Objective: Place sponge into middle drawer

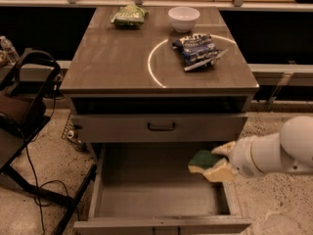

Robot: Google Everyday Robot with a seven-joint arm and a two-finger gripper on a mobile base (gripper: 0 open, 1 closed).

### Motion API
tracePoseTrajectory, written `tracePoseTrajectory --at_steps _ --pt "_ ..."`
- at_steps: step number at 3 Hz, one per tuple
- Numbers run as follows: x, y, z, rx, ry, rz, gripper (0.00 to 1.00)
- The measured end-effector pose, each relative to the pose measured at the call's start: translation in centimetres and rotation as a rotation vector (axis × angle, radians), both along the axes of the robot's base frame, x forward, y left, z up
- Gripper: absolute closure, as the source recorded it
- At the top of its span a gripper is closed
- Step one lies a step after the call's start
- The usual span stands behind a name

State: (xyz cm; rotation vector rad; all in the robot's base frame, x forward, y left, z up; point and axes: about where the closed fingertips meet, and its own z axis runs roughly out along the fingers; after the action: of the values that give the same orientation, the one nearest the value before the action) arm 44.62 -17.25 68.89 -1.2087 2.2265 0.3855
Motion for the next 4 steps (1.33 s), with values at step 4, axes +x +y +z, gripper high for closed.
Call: tracePoseTrajectory --at_steps 4 --pt "2.1 7.4 -16.2 0.227 0.049 0.086 1.0"
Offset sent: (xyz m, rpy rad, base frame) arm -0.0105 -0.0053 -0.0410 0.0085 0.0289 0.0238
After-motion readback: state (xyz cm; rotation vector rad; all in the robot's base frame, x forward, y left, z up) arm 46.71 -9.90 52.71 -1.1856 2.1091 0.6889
